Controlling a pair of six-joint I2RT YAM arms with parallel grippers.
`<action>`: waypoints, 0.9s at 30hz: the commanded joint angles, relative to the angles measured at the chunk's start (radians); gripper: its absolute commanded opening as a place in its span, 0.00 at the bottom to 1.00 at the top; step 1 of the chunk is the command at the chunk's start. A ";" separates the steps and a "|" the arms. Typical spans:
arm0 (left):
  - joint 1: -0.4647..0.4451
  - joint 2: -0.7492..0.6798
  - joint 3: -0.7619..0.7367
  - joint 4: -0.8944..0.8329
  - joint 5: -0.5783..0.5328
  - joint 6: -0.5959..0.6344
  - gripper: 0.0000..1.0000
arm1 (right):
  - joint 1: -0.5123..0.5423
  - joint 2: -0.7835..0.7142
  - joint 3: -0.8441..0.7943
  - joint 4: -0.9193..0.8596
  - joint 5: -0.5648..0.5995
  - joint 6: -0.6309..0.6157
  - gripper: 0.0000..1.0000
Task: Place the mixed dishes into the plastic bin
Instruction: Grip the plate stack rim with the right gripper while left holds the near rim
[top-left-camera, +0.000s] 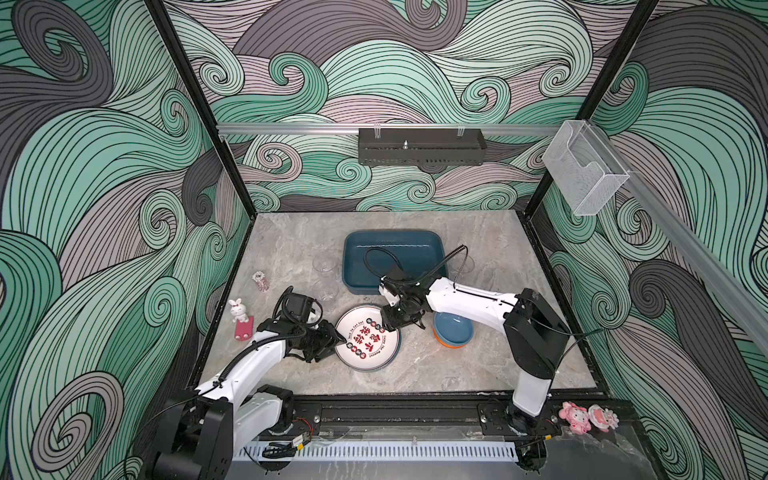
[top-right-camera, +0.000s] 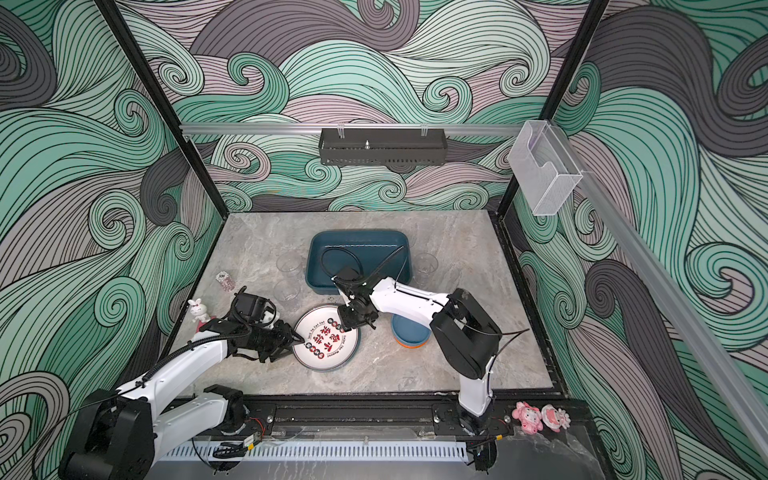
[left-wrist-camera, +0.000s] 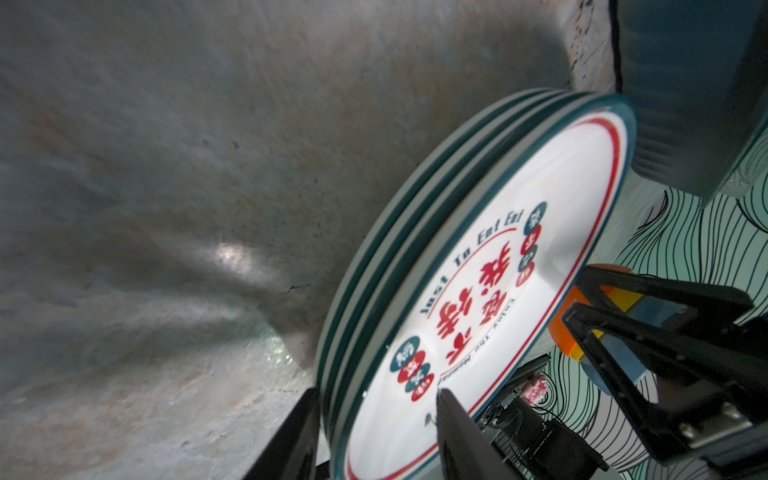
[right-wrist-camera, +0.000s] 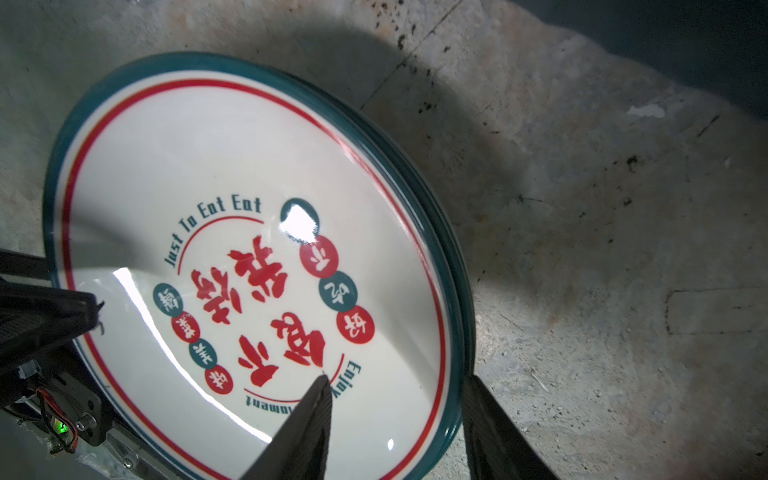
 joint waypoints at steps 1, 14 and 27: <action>-0.008 -0.011 0.024 -0.019 0.004 0.001 0.48 | 0.008 0.025 0.025 -0.019 -0.005 -0.007 0.51; -0.008 -0.029 0.023 -0.039 -0.005 0.001 0.47 | 0.020 0.033 0.040 -0.036 0.016 -0.016 0.45; -0.008 -0.078 0.019 -0.096 -0.034 -0.002 0.44 | 0.026 0.058 0.052 -0.038 -0.019 -0.022 0.31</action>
